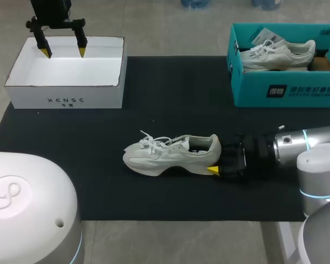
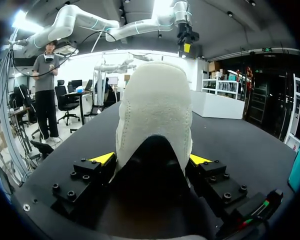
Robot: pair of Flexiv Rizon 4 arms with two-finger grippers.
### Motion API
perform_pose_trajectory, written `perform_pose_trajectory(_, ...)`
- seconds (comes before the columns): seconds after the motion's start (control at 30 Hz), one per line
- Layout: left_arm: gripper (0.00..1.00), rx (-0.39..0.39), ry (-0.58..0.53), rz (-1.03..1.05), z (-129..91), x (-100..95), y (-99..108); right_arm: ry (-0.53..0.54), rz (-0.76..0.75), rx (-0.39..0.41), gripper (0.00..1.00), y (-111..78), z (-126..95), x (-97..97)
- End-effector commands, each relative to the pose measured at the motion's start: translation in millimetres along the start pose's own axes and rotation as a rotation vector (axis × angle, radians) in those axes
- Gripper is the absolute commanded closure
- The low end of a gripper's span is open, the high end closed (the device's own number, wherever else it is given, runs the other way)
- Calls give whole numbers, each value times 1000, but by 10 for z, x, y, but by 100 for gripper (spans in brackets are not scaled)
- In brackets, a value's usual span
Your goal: Take the shoe out of the shoebox, open the shoe tongue, remove and reinsert the insole, then place the shoe into the shoebox
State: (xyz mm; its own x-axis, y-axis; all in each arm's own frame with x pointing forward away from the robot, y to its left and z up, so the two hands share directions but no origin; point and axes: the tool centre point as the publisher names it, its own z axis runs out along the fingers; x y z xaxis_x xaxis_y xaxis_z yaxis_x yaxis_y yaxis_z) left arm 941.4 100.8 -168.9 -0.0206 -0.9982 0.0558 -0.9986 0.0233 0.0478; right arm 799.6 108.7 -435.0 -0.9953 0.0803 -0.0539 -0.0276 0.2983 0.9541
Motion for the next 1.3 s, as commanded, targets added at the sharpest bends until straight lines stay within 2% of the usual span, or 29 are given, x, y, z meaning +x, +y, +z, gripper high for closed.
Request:
perform_pose_trajectory(0.03,0,115,-18,3,74,200,729,-1,0,1,100,-74,52,12)
perform_pose_trajectory(0.2,0,125,-5,53,280,496,1166,-1,0,1,100,-74,52,12)
perform_pose_trajectory(0.43,0,96,14,116,548,921,1617,-1,0,1,100,-74,52,12)
perform_pose_trajectory(0.5,0,113,-5,108,615,1038,1711,-1,0,1,100,-74,52,12)
perform_pose_trajectory(1.13,0,113,-5,108,615,1038,1711,-1,0,1,100,-74,52,12)
perform_pose_trajectory(1.3,0,118,-11,151,709,1477,1870,-1,0,1,100,-74,52,12)
